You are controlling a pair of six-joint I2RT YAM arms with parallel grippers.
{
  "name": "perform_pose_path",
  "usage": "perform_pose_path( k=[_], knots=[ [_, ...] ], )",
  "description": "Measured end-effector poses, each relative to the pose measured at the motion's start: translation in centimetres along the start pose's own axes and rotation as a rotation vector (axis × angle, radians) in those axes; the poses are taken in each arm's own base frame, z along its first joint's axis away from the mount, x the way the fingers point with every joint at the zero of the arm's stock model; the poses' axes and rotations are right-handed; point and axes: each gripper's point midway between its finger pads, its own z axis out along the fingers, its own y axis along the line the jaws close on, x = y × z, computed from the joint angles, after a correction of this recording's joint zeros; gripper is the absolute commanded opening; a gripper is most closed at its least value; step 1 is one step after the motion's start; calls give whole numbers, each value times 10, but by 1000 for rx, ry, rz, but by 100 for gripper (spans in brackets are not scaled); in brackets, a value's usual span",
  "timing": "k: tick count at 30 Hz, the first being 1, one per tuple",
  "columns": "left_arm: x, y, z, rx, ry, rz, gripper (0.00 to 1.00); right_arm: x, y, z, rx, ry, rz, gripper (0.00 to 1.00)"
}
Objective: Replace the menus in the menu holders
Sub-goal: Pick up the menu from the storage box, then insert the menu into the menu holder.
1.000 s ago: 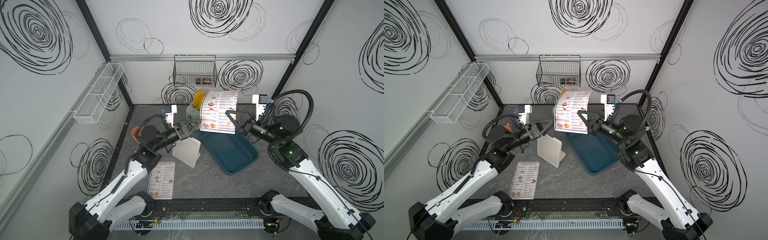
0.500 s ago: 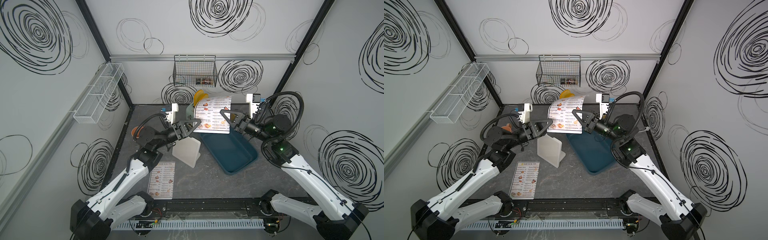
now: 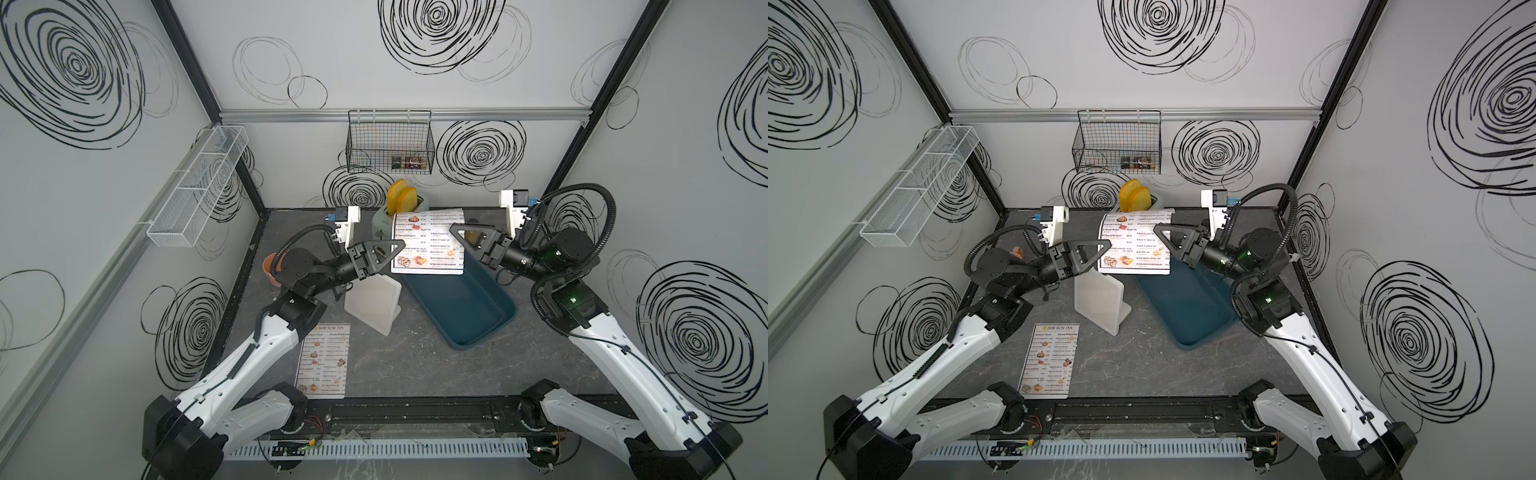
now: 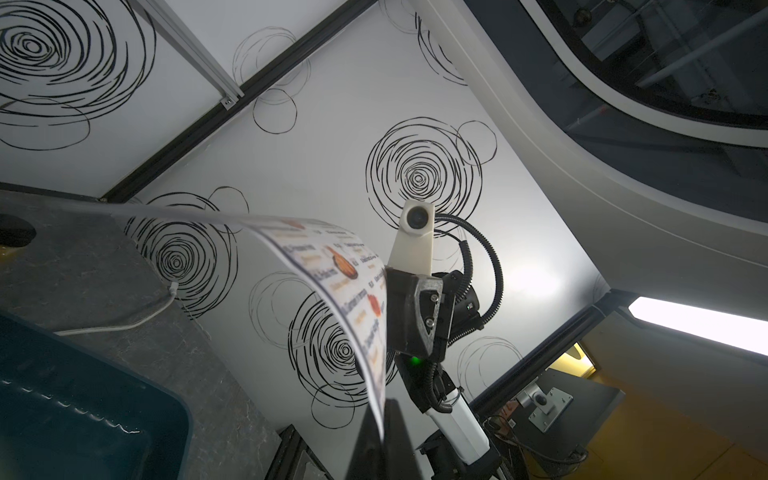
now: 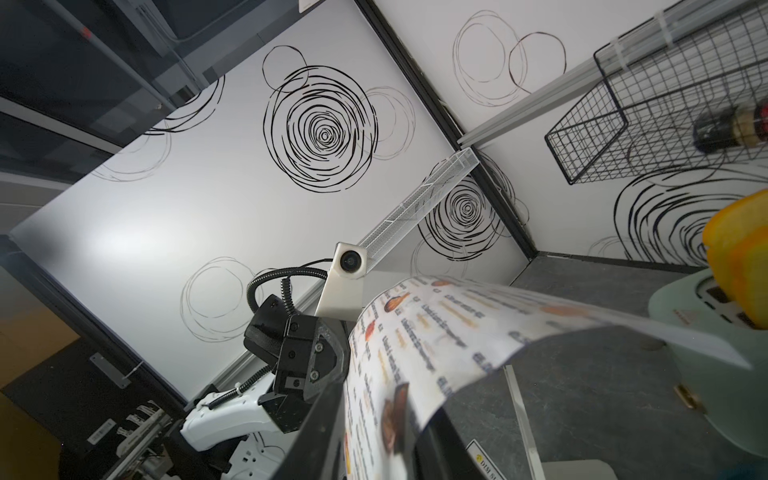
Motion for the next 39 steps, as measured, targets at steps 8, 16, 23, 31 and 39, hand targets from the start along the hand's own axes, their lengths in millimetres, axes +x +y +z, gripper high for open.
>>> perform_pose_path(
  k=[8,16,23,31,39],
  knots=[
    [18,-3,2,28,101,47,0,9,-7,-8,-16,95,48,39],
    [26,-8,2,40,156,92,0,16,3,-12,-61,165,74,27],
    [32,0,1,15,183,99,41,22,15,-14,-112,217,76,0],
    [6,32,-27,-286,-16,159,84,22,3,-14,-20,160,-65,0],
    [18,117,-119,-754,-259,31,82,79,-49,6,147,159,-152,0]
  ],
)
